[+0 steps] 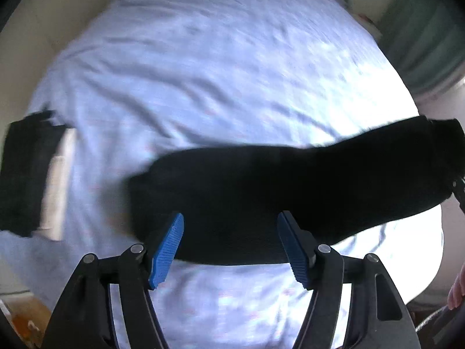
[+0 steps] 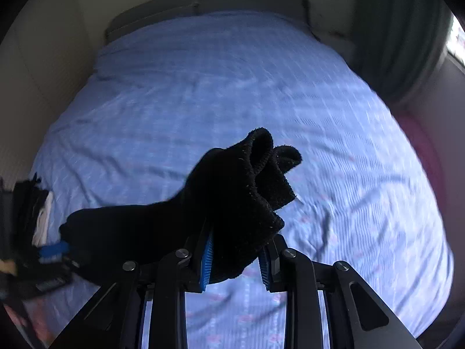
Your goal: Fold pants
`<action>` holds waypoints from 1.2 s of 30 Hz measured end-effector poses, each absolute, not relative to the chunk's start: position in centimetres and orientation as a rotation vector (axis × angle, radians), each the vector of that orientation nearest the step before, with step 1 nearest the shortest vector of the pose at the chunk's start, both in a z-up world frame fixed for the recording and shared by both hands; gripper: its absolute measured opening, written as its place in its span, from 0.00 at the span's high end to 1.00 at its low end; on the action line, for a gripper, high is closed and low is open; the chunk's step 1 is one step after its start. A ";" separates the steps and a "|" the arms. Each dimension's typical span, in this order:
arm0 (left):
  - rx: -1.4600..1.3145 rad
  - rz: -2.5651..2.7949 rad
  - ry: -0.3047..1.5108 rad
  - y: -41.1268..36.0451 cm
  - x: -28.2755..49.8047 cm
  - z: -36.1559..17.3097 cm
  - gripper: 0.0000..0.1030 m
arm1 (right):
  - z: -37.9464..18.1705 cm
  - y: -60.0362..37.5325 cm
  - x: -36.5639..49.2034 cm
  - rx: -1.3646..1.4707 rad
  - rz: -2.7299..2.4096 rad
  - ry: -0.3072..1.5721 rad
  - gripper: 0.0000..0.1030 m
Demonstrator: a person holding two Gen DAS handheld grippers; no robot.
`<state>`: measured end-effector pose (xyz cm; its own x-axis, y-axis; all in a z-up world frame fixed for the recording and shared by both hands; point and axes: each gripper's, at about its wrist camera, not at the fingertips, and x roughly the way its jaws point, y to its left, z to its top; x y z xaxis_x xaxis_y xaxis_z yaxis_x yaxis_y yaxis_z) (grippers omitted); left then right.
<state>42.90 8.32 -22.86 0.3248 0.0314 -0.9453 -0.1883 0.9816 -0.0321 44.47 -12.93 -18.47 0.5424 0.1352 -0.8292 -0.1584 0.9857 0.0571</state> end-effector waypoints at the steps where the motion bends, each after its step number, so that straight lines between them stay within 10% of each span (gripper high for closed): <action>1: -0.147 0.163 1.222 9.6 42.4 -22.2 0.36 | -17.7 -11.1 44.1 -0.060 0.199 0.964 0.74; 24: -0.357 0.436 1.210 28.0 30.9 -24.0 0.35 | -28.2 20.0 39.1 -0.625 0.569 1.074 0.80; 30: -0.360 0.459 1.203 28.6 30.0 -23.8 0.32 | -27.3 20.0 37.4 -0.598 0.653 1.067 0.44; 36: -0.324 0.339 1.163 26.2 31.3 -21.9 0.26 | -21.4 15.3 34.4 -0.333 0.746 1.061 0.36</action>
<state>31.34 26.16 -21.95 0.3575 0.0923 -0.9293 -0.4218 0.9038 -0.0725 34.37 15.35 -21.38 0.2773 0.3908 -0.8777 -0.6941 0.7132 0.0982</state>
